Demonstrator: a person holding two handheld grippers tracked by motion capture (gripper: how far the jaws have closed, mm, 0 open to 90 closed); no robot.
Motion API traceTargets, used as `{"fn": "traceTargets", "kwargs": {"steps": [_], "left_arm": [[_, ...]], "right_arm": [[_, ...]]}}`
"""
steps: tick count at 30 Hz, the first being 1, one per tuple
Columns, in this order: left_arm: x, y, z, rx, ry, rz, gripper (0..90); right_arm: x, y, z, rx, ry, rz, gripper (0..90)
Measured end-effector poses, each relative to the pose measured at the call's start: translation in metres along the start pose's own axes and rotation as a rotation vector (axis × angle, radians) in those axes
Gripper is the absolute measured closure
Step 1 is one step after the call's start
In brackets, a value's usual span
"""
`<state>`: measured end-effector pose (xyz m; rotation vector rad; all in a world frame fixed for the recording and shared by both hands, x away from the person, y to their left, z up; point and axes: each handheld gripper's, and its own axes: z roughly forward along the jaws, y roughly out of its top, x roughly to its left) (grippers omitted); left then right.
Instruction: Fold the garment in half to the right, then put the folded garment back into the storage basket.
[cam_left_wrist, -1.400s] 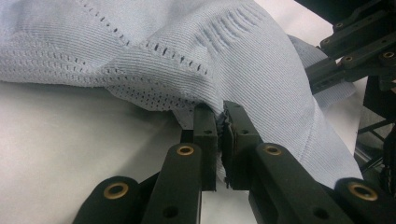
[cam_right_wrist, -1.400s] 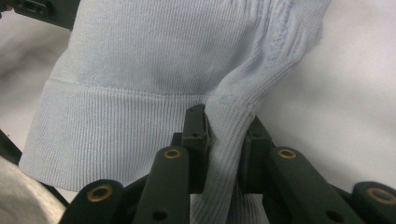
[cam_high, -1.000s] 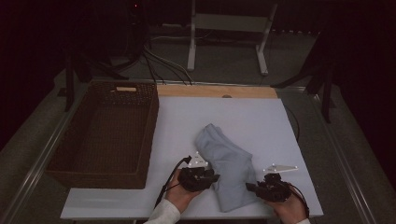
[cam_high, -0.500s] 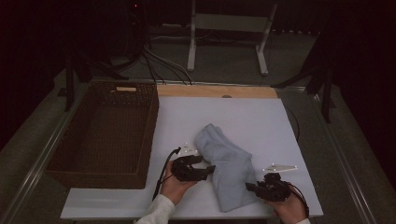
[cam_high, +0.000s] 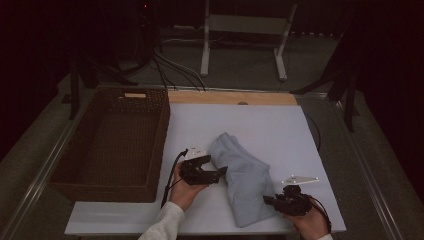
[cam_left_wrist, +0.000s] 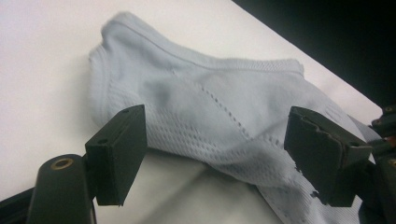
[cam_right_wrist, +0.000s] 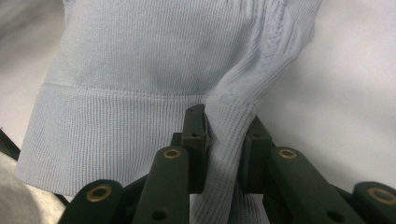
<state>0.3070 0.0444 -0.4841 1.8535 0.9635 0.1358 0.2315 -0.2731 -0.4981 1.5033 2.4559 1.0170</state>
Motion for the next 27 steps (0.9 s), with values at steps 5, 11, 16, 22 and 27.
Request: {"fn": "traceTargets", "kwargs": {"steps": [5, 11, 16, 22, 27], "left_arm": [[0.003, 0.005, -0.001, -0.021, -0.006, 0.031, 20.3], [0.007, 0.011, -0.003, -0.050, -0.006, 0.030, 11.3], [0.010, 0.018, -0.002, -0.065, -0.014, 0.033, 0.5], [0.015, 0.019, 0.005, -0.035, 0.029, 0.061, 0.3], [0.021, 0.018, 0.011, -0.041, 0.034, 0.073, 0.4]], "right_arm": [[0.000, 0.000, 0.000, 0.000, -0.001, 0.000, 76.3], [0.000, 0.000, 0.000, 0.000, -0.002, -0.004, 76.2], [0.000, 0.000, 0.000, 0.000, -0.002, -0.002, 76.2], [-0.001, -0.001, 0.000, 0.000, -0.003, 0.000, 76.2], [-0.001, -0.001, 0.000, 0.002, -0.001, 0.000, 76.2]]}}
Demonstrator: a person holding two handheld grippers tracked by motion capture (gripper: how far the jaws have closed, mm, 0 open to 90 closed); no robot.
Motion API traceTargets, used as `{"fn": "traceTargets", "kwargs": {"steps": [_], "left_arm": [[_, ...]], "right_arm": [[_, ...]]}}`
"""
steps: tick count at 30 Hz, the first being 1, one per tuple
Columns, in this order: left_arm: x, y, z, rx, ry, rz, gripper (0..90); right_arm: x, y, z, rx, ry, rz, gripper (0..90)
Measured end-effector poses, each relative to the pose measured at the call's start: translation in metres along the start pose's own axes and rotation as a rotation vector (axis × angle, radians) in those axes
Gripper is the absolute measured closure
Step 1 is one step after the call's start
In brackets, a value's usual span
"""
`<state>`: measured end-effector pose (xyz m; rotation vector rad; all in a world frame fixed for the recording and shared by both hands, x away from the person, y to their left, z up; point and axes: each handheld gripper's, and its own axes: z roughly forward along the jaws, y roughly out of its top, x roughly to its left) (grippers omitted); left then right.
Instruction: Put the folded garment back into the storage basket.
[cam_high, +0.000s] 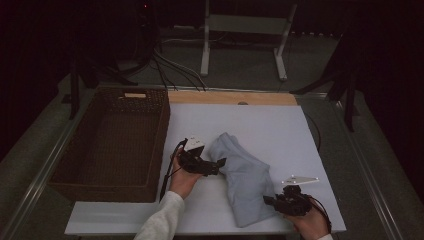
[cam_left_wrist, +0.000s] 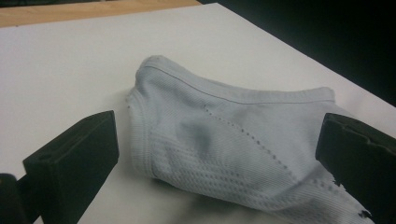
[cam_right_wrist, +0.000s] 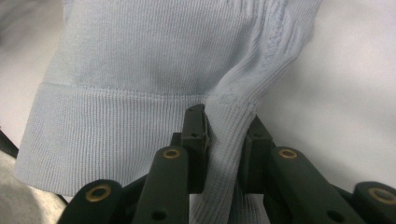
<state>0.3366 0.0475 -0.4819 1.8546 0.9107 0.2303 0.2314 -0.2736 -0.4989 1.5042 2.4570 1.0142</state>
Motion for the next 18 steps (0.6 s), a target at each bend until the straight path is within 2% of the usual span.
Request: {"fn": "traceTargets", "kwargs": {"steps": [4, 7, 10, 12, 14, 18], "left_arm": [[0.005, -0.001, 0.005, 0.001, 0.026, 0.020, 0.9], [0.007, -0.002, 0.006, 0.003, 0.035, 0.021, 4.6], [0.009, -0.001, 0.008, 0.021, 0.040, 0.001, 7.2], [0.009, -0.001, 0.010, 0.053, 0.061, -0.010, 13.1], [0.010, -0.001, 0.012, 0.064, 0.083, -0.016, 16.3], [0.011, -0.002, 0.016, 0.080, 0.097, -0.022, 21.3]], "right_arm": [[0.000, 0.000, 0.000, -0.002, 0.000, 0.002, 76.1], [0.000, 0.000, 0.000, -0.001, 0.001, 0.000, 76.1], [0.000, 0.000, 0.000, -0.002, 0.000, 0.001, 76.1], [0.000, 0.000, 0.000, -0.001, -0.001, -0.001, 76.1], [0.000, 0.000, 0.000, -0.003, 0.000, -0.001, 76.1], [0.000, 0.000, 0.000, -0.002, 0.000, 0.000, 76.1]]}}
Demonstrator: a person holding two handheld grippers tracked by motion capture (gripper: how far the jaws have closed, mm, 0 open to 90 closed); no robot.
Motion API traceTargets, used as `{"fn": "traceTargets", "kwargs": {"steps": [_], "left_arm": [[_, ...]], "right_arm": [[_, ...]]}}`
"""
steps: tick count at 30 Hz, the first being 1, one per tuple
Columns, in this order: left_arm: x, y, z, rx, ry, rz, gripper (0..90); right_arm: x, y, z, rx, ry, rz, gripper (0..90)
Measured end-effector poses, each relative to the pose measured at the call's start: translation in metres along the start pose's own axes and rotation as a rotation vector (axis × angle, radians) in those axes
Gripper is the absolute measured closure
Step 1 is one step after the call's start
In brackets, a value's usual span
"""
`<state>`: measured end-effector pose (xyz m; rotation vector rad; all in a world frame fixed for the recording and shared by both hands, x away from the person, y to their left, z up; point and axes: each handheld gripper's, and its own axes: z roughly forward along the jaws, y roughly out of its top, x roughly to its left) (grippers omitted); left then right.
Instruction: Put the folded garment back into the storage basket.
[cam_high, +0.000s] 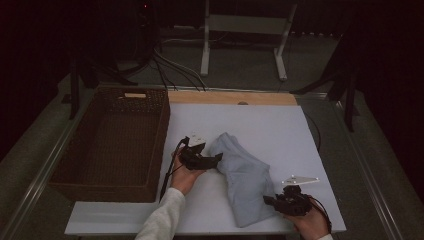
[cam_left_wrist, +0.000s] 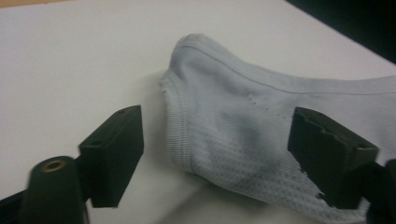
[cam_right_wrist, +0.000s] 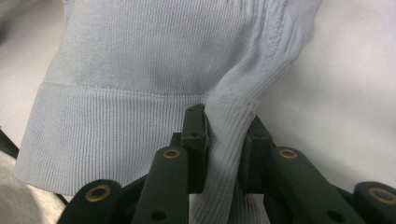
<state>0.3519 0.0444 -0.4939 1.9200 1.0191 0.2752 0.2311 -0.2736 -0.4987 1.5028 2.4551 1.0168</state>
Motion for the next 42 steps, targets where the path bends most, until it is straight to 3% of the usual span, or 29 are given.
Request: {"fn": "traceTargets", "kwargs": {"steps": [10, 15, 24, 29, 33, 37, 42], "left_arm": [[0.005, 0.000, 0.012, 0.035, 0.017, -0.010, 39.9], [0.009, 0.000, 0.019, 0.054, 0.019, -0.028, 40.0], [0.008, 0.005, 0.027, 0.075, 0.034, -0.039, 70.9], [0.006, 0.010, 0.028, 0.074, 0.031, -0.013, 84.3], [0.007, 0.015, 0.028, 0.053, 0.051, -0.006, 86.2], [0.009, 0.017, 0.029, 0.034, 0.108, -0.027, 86.6], [0.006, 0.016, 0.030, 0.028, 0.075, -0.044, 80.2]], "right_arm": [[0.000, 0.000, 0.000, -0.001, 0.001, -0.003, 76.1], [0.000, 0.000, 0.000, -0.002, 0.001, -0.004, 76.1], [0.000, 0.000, 0.000, 0.000, 0.001, -0.006, 76.1], [0.000, 0.000, 0.000, 0.000, 0.001, -0.007, 76.1], [0.000, 0.000, 0.000, 0.000, 0.000, -0.008, 76.1], [0.001, 0.000, 0.000, 0.000, 0.001, -0.008, 76.2], [0.000, 0.000, -0.001, 0.000, 0.001, -0.009, 76.2]]}}
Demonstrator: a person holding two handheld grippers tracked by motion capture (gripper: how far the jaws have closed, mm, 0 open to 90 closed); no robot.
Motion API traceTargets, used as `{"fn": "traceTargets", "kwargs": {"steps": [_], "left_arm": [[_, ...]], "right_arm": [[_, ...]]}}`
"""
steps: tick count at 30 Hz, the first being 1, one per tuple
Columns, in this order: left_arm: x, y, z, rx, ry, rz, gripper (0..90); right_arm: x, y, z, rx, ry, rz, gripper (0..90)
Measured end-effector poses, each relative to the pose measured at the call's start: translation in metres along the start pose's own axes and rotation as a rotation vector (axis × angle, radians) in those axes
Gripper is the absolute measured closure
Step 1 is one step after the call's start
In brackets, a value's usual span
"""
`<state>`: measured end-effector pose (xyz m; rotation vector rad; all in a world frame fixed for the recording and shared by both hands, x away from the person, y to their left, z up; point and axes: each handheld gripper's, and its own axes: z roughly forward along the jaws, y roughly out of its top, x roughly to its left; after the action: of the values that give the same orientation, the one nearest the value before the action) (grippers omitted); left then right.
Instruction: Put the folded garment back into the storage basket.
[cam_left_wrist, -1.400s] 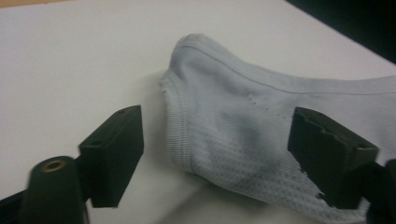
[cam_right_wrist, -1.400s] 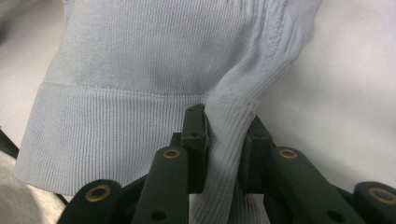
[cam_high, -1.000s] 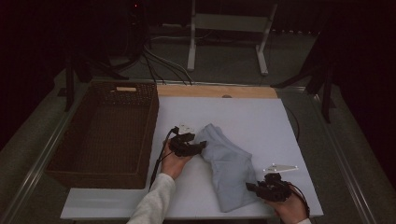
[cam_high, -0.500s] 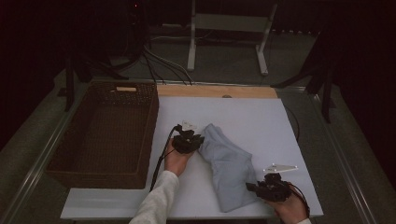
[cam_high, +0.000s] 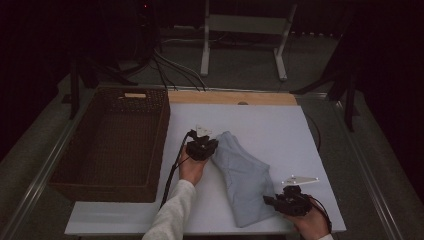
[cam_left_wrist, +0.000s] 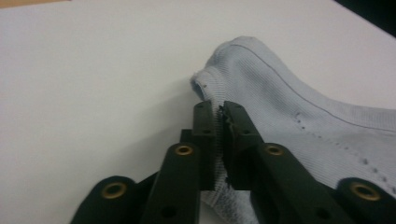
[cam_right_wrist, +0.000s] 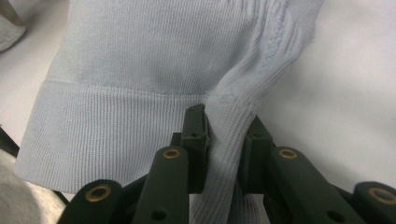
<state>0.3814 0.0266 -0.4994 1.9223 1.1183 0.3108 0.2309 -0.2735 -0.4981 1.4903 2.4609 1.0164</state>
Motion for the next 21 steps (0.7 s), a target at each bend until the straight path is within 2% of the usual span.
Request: {"fn": "traceTargets", "kwargs": {"steps": [1, 3, 5, 7, 9, 15, 21], "left_arm": [[-0.001, 0.000, -0.001, 0.000, -0.002, -0.002, 74.3], [-0.001, -0.001, -0.003, -0.002, -0.033, -0.011, 62.1], [-0.001, -0.002, -0.007, -0.016, -0.037, -0.027, 52.4], [-0.001, -0.004, -0.011, -0.022, -0.052, -0.040, 45.4], [-0.003, -0.007, -0.014, -0.015, -0.051, -0.033, 37.8], [-0.002, -0.016, -0.019, -0.014, -0.058, -0.052, 26.5], [-0.003, -0.020, -0.020, -0.013, -0.065, -0.056, 20.3]], "right_arm": [[0.000, 0.000, 0.000, -0.001, 0.000, -0.001, 76.2], [0.000, 0.000, 0.000, -0.001, 0.001, 0.000, 76.2], [0.000, 0.000, 0.000, 0.000, 0.001, 0.000, 76.2], [0.000, 0.000, 0.000, -0.001, 0.001, 0.000, 76.2], [0.000, 0.000, 0.000, 0.000, 0.000, 0.000, 76.2], [0.000, 0.000, 0.000, -0.001, 0.000, 0.000, 76.2], [0.000, 0.000, 0.000, -0.001, 0.001, 0.004, 76.2]]}}
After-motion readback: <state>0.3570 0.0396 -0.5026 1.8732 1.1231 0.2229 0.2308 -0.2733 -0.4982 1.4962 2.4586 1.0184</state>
